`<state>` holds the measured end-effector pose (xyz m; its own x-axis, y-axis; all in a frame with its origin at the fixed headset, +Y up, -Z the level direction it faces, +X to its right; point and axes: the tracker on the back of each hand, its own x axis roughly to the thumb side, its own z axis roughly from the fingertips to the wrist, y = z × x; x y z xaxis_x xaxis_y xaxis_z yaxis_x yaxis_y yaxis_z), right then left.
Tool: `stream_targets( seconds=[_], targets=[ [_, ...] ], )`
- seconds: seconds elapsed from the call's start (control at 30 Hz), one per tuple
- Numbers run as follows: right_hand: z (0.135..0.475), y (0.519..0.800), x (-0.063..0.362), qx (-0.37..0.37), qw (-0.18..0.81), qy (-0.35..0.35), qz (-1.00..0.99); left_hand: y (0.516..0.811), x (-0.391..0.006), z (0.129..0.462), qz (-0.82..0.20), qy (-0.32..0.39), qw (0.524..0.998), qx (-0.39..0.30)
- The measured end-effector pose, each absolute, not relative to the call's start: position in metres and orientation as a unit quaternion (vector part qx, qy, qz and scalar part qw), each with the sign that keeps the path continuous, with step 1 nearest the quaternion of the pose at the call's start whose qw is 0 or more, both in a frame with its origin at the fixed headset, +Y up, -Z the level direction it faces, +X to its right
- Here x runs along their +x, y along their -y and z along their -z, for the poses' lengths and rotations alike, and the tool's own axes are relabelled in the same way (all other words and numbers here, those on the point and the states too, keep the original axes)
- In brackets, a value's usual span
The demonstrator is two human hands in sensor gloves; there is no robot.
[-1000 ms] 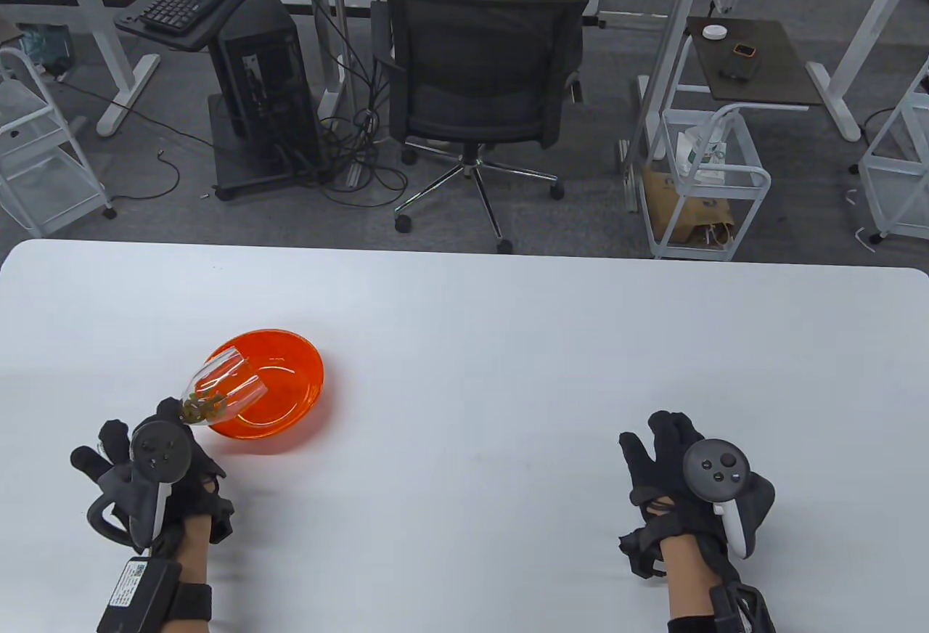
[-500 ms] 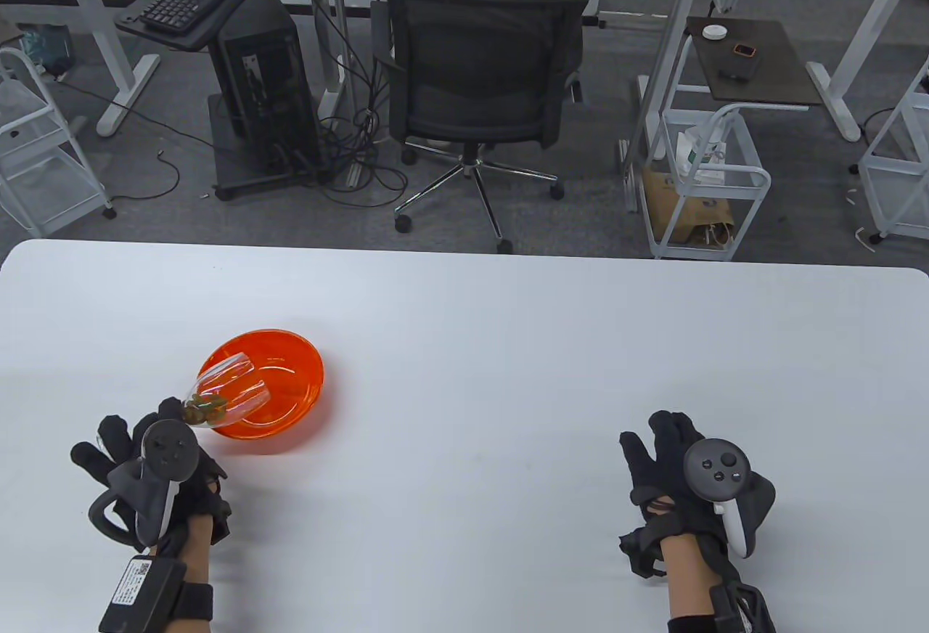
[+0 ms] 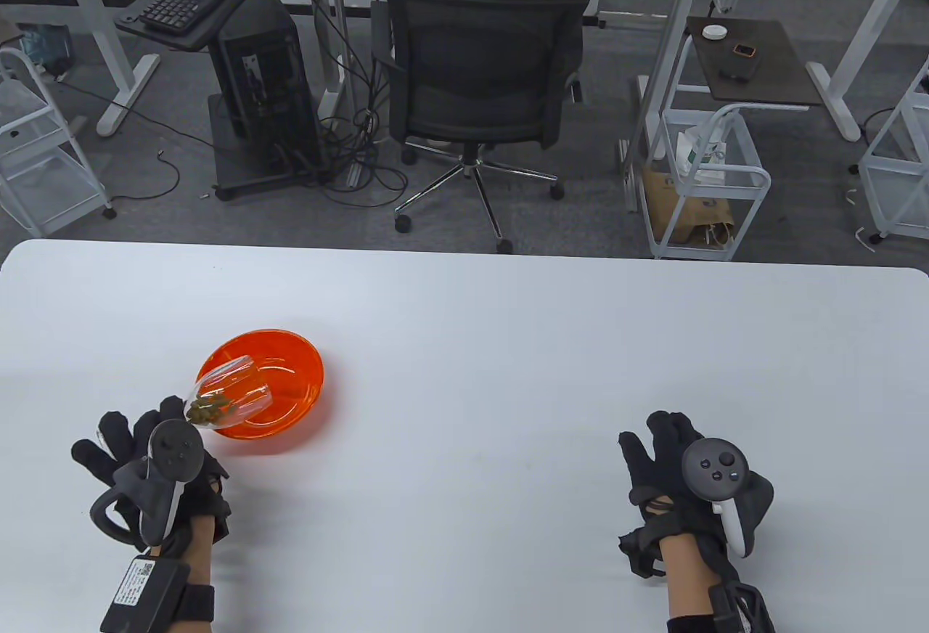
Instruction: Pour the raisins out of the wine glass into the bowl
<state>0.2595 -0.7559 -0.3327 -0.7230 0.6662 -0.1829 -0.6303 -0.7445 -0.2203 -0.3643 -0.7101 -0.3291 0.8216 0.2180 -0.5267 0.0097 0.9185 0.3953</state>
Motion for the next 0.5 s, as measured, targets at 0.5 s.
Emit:
stream_targets(
  seconds=[0.5],
  targets=[
    [0.3332,0.7563,0.2583,-0.124,0.35,0.067,-0.926,0.708,-0.3589,0.3283,-0.023,-0.286,0.936,0.202]
  ],
)
